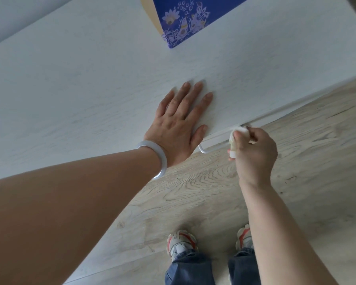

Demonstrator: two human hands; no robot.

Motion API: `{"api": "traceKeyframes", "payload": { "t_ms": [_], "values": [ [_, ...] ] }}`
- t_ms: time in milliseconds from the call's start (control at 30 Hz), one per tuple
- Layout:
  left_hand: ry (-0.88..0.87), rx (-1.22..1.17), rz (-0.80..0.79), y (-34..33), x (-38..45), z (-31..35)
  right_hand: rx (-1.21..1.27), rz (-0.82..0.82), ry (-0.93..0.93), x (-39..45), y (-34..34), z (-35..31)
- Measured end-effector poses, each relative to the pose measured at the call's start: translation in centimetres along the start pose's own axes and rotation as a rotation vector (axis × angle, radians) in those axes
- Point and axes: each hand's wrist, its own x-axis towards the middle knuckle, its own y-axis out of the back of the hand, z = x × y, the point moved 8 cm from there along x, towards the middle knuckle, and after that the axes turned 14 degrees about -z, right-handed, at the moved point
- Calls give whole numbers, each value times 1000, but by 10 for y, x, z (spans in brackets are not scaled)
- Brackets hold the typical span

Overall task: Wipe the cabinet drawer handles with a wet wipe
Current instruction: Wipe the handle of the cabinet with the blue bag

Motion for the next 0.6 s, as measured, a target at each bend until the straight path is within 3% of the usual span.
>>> {"api": "traceKeyframes", "payload": {
  "t_ms": [300,500,600],
  "values": [
    [5,-6,-11,-1,0,-1,12,11,-5,-3,12,4],
    [3,-11,-10,-1,-1,-1,-184,46,57,-2,6,-5],
    [5,-8,-8,-1,-1,-1,-121,-1,15,-14,7,5]
  ]
}}
